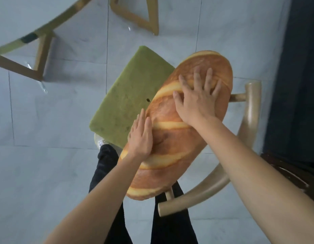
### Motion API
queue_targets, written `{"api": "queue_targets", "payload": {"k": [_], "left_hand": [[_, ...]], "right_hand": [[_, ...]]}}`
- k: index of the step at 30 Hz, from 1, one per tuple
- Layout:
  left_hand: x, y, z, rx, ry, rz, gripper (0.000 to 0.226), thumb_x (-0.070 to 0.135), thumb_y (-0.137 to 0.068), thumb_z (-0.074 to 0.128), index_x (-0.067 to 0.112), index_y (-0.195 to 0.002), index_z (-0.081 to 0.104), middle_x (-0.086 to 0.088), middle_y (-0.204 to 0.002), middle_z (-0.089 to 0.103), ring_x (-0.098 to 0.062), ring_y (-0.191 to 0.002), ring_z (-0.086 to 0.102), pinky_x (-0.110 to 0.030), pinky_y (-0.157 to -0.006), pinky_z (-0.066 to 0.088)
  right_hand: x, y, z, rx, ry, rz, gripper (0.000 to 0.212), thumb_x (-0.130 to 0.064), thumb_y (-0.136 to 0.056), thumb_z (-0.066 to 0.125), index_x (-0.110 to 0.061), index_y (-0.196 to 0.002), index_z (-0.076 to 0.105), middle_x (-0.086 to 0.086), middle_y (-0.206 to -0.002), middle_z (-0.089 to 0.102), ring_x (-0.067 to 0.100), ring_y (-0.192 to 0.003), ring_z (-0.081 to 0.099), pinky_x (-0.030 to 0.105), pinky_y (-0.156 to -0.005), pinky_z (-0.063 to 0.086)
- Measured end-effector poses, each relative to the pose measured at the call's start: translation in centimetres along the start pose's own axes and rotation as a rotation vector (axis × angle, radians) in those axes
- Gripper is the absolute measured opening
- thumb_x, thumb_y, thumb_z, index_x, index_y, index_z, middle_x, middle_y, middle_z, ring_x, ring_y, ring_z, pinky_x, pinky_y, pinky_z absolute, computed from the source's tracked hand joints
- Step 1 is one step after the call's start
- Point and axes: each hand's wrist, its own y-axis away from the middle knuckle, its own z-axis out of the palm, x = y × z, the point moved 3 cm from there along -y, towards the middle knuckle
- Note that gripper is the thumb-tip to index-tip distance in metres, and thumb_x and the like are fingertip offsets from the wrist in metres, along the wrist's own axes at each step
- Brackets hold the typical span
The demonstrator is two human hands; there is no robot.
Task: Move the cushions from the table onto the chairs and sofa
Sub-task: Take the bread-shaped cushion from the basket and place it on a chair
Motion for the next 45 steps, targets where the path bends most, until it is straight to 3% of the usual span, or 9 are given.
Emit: {"api": "queue_targets", "payload": {"k": [2, 8, 13, 17, 19, 25, 32, 37, 45], "left_hand": [[-0.7, 0.4, 2.0, 0.053, -0.269, 0.054, 0.056, 0.05, -0.109, 0.013, 0.036, -0.163, 0.005, 0.006, -0.173, 0.005, -0.015, -0.159, 0.003, -0.044, -0.128, 0.003], [-2.3, -0.4, 2.9, 0.112, -0.361, 0.05, 0.058, 0.051, -0.108, 0.009, 0.034, -0.163, 0.005, 0.003, -0.173, 0.005, -0.019, -0.159, 0.004, -0.047, -0.128, 0.004], [-1.5, -0.8, 2.6, 0.029, -0.372, 0.031, 0.059, 0.052, -0.108, 0.009, 0.035, -0.164, 0.001, 0.003, -0.173, -0.001, -0.02, -0.16, -0.001, -0.047, -0.128, 0.0], [-2.4, -0.9, 1.4, -0.005, -0.355, 0.015, 0.058, 0.052, -0.108, 0.01, 0.037, -0.163, 0.002, 0.003, -0.173, 0.0, -0.02, -0.16, -0.001, -0.048, -0.128, 0.001], [-2.5, -1.3, 0.8, -0.01, -0.355, 0.015, 0.058, 0.052, -0.108, 0.011, 0.038, -0.163, 0.003, 0.001, -0.173, 0.001, -0.021, -0.16, 0.001, -0.049, -0.128, 0.002], [-0.8, -1.5, 1.3, -0.066, -0.388, 0.017, 0.062, 0.054, -0.107, 0.011, 0.032, -0.164, 0.0, -0.002, -0.173, -0.003, -0.024, -0.16, -0.003, -0.055, -0.126, 0.001], [4.5, -5.1, 1.3, -0.016, -0.395, 0.304, 0.063, 0.058, -0.106, 0.016, 0.035, -0.164, 0.005, -0.003, -0.173, -0.003, -0.024, -0.16, -0.006, -0.057, -0.126, -0.006], [-4.8, 1.1, 0.4, -0.064, -0.351, 0.201, 0.065, 0.068, -0.102, 0.016, 0.045, -0.161, 0.001, 0.005, -0.173, -0.001, -0.02, -0.16, 0.001, -0.048, -0.128, 0.009], [-10.8, 7.1, 0.2, 0.004, -0.233, -0.065, 0.083, 0.081, -0.086, 0.01, 0.046, -0.16, -0.003, 0.0, -0.174, -0.004, -0.024, -0.16, -0.003, -0.045, -0.128, 0.002]], "right_hand": [[-1.8, -0.1, -0.5, 0.037, 0.078, -0.128, 0.061, -0.053, -0.105, 0.02, -0.029, -0.161, 0.024, 0.015, -0.172, 0.009, 0.042, -0.158, -0.005, 0.066, -0.122, -0.009], [-5.5, -2.2, 1.9, -0.272, 0.357, -0.556, 0.067, -0.064, -0.102, 0.015, -0.034, -0.16, 0.028, 0.009, -0.172, 0.013, 0.03, -0.16, 0.003, 0.056, -0.126, -0.001], [-1.4, -7.7, -0.7, -0.252, 0.461, -0.274, 0.084, -0.079, -0.092, 0.013, -0.032, -0.162, 0.023, 0.013, -0.172, 0.008, 0.036, -0.159, 0.002, 0.056, -0.127, 0.003], [0.1, -7.9, -5.2, 0.002, 0.156, 0.039, 0.078, -0.069, -0.099, 0.018, -0.025, -0.163, 0.018, 0.018, -0.171, 0.006, 0.041, -0.158, -0.001, 0.061, -0.125, -0.001], [0.0, -5.7, -5.6, 0.133, 0.121, 0.015, 0.081, -0.073, -0.097, 0.016, -0.027, -0.163, 0.017, 0.017, -0.172, 0.007, 0.04, -0.158, -0.001, 0.061, -0.123, -0.002], [3.9, -3.6, 0.3, -0.092, 0.148, 0.08, 0.089, -0.085, -0.089, 0.008, -0.035, -0.163, 0.008, 0.009, -0.173, -0.004, 0.034, -0.159, -0.007, 0.061, -0.125, -0.004], [3.6, -4.0, -0.1, -0.055, 0.142, 0.081, 0.087, -0.084, -0.09, 0.014, -0.037, -0.163, 0.012, 0.008, -0.173, 0.001, 0.032, -0.159, -0.004, 0.057, -0.126, -0.003], [3.8, -4.3, -0.3, -0.102, 0.128, 0.086, 0.086, -0.085, -0.088, 0.017, -0.041, -0.162, 0.012, 0.004, -0.174, -0.002, 0.029, -0.159, -0.006, 0.055, -0.126, -0.005], [-1.5, -0.6, -1.7, 0.059, 0.09, 0.034, 0.072, -0.058, -0.098, 0.034, -0.029, -0.162, 0.021, 0.02, -0.171, 0.009, 0.044, -0.157, 0.001, 0.065, -0.124, -0.001]]}}
